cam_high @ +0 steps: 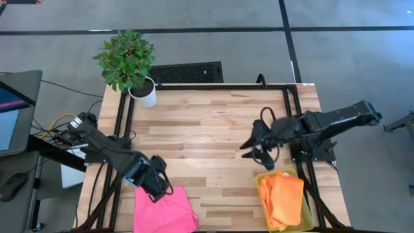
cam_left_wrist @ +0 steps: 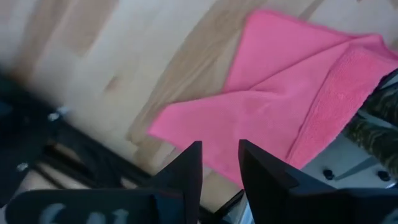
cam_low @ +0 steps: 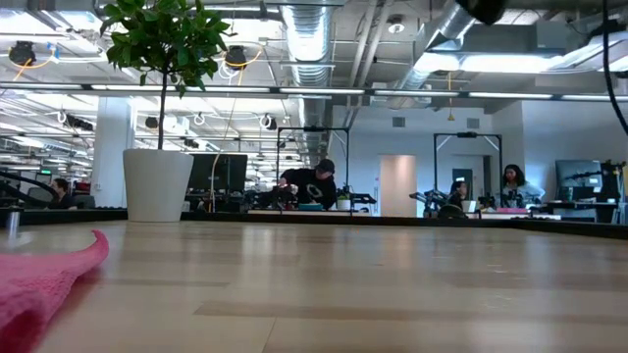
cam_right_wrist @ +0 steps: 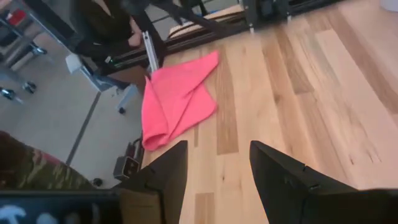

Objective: Fold microfiber towels
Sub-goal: Fold the pink cloth

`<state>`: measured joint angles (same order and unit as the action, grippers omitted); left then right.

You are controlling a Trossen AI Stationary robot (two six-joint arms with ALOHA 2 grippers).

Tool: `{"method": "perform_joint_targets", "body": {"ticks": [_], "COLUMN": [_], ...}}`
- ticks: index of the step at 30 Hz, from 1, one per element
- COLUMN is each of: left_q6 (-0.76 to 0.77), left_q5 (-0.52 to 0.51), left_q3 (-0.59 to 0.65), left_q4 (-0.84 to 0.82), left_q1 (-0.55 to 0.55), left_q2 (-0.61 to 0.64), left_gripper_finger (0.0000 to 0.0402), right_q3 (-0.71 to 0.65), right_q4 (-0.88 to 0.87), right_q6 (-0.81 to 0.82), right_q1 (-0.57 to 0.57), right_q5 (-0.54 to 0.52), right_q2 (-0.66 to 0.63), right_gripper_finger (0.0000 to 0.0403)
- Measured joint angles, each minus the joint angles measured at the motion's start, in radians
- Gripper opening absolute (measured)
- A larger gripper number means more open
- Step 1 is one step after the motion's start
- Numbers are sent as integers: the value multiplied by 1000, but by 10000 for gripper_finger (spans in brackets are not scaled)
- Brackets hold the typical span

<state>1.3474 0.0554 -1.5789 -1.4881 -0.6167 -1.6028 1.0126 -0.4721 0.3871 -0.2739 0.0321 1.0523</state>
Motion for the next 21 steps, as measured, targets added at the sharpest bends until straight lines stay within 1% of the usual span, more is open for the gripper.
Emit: {"method": "perform_joint_targets", "body": {"ticks": [3,8,12,17,21], "left_q6": [-42,-186,-266,-310,-316], "left_q5": [5,19,20,32,28], "left_q3": [97,258,368,524,634], "left_q4": [146,500,735,1031,1180], "left_q1": [-7,1,10,24,36], "left_q2": [0,0,0,0,0], "left_gripper_finger": [88,77,70,63,62], "right_q3": [-1,-2,-2,-2,-2], "right_q4": [19,17,21,17,17], "right_q6": [-4,-18,-47,-47,-48], "right_q1": [67,135,146,143,136], "right_q5": [49,83,127,128,129], "right_q2": [17,15,5,6,6], "right_gripper_finger": [195,194,195,194,192]}}
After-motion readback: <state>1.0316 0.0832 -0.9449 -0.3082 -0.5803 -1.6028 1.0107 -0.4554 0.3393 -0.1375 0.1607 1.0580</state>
